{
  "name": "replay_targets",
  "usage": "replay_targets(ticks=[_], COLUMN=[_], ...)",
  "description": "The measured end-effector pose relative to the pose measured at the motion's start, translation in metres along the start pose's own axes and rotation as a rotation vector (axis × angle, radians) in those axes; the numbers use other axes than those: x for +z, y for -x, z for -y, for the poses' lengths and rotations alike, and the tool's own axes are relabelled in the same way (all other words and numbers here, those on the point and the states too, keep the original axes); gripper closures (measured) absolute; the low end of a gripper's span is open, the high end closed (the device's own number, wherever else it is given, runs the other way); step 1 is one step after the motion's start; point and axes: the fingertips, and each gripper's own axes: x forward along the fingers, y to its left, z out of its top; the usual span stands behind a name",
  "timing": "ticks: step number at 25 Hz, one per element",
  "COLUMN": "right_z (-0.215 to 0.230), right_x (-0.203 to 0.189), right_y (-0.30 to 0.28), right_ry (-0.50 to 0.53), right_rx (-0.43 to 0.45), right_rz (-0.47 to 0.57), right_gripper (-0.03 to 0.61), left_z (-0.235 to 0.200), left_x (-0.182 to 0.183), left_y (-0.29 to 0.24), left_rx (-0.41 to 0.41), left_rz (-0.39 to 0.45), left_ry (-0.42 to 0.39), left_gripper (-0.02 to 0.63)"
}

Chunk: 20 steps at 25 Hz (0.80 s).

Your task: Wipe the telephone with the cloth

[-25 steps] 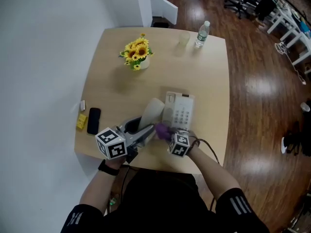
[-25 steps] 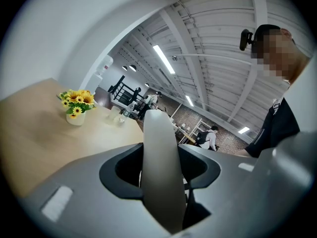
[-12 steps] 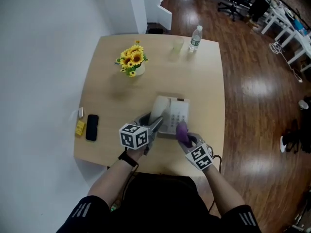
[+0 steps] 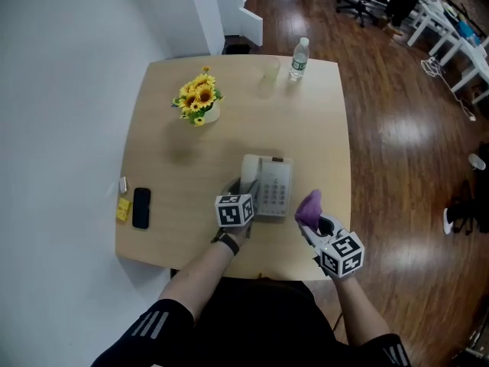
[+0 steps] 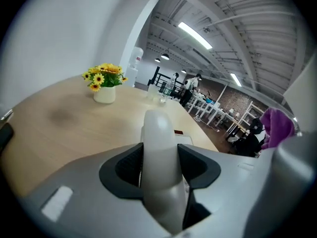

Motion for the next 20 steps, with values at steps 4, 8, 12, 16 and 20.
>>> replay_targets(ticks=[4, 8, 12, 16, 20], right_z=[0.006, 0.012, 0.015, 0.015, 0.017], right_x=[-0.005, -0.011, -0.011, -0.007, -0.003], right_y=[0.001, -0.001, -0.004, -0.006, -0.01], right_ry=[-0.019, -0.031, -0.04, -0.034, -0.032], right_rx=[0.015, 0.031, 0.037, 0.045, 0.049], right_rz=[-0.014, -0.038, -0.042, -0.044, -0.042], right_gripper=[0.448, 0.448, 0.448, 0.448, 0.448], left_z=[-0.003, -0.004, -0.004, -0.004, -0.001], left_x=[-0.007, -0.009, -0.013, -0.018, -0.025], left_y=[-0.015, -0.024, -0.03, -0.03, -0.03], left_rx=[0.056, 0.086, 0.094, 0.1, 0.094], left_rz=[-0.021, -0.017, -0.023, -0.031, -0.069], left_ry=[0.007, 0.016, 0.006, -0.009, -0.017], left_gripper=[0.41, 0.41, 0.408, 0.408, 0.408])
